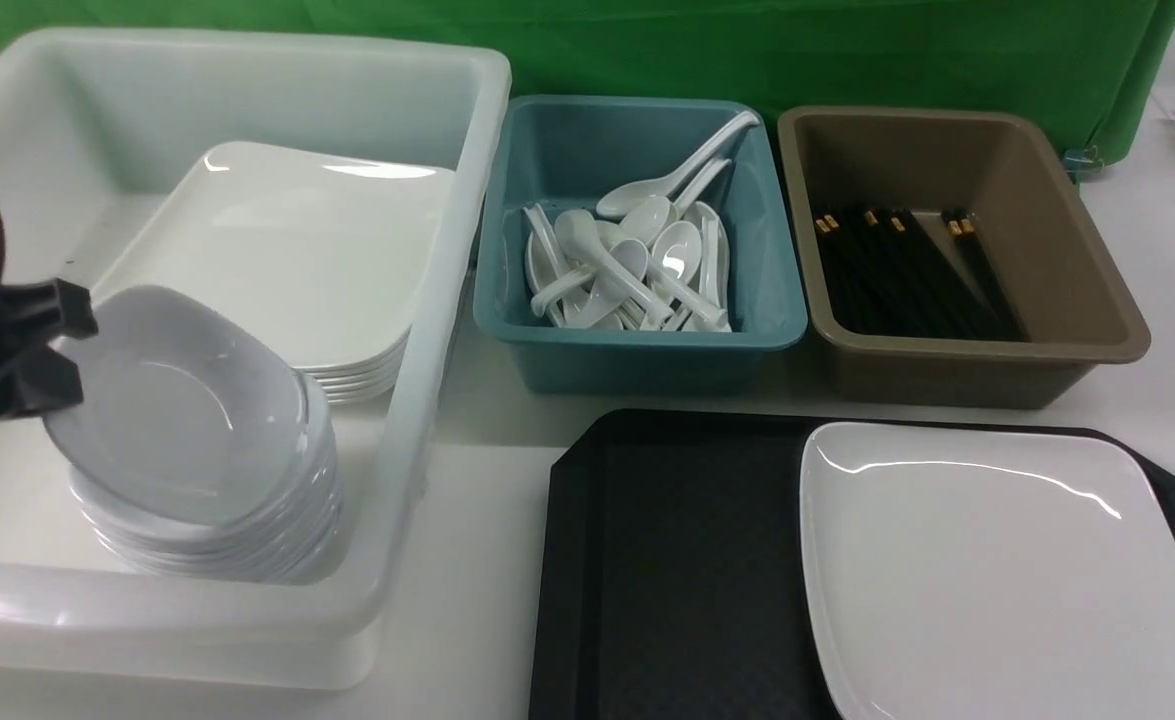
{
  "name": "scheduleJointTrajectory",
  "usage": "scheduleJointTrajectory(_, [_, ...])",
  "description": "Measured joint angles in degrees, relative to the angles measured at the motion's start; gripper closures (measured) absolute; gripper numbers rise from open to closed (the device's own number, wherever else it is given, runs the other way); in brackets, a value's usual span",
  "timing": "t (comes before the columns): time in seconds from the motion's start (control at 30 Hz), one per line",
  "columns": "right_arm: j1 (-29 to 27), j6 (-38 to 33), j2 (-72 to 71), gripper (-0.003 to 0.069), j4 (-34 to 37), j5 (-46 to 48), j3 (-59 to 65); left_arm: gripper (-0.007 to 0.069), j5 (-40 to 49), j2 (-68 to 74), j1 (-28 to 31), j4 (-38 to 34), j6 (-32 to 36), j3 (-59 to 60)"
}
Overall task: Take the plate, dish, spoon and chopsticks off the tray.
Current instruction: Use the left arm to put the small plate into the large storage box on the left, then use the left arm to grab a plate from the dinner plate
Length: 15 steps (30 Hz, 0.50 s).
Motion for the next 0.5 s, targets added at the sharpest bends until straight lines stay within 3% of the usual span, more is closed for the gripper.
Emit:
scheduleJointTrajectory(0.17, [0.0,0.0,0.0,0.0421,0.0,0.0,0.0,0.0552,-0.63,1.56,0.0,-1.53,2.61,0.38])
scheduleJointTrajectory(0.4, [0.0,0.0,0.0,0.0421,0.89,0.05,0.0,0.0285,-0.53,2.02,0.0,5.46,3.38,-0.91])
scheduleJointTrajectory(0.5, [0.0,0.0,0.0,0.0421,1.0,0.05,0.0,0.0221,0.6,2.05,0.0,6.27,3.58,-4.11])
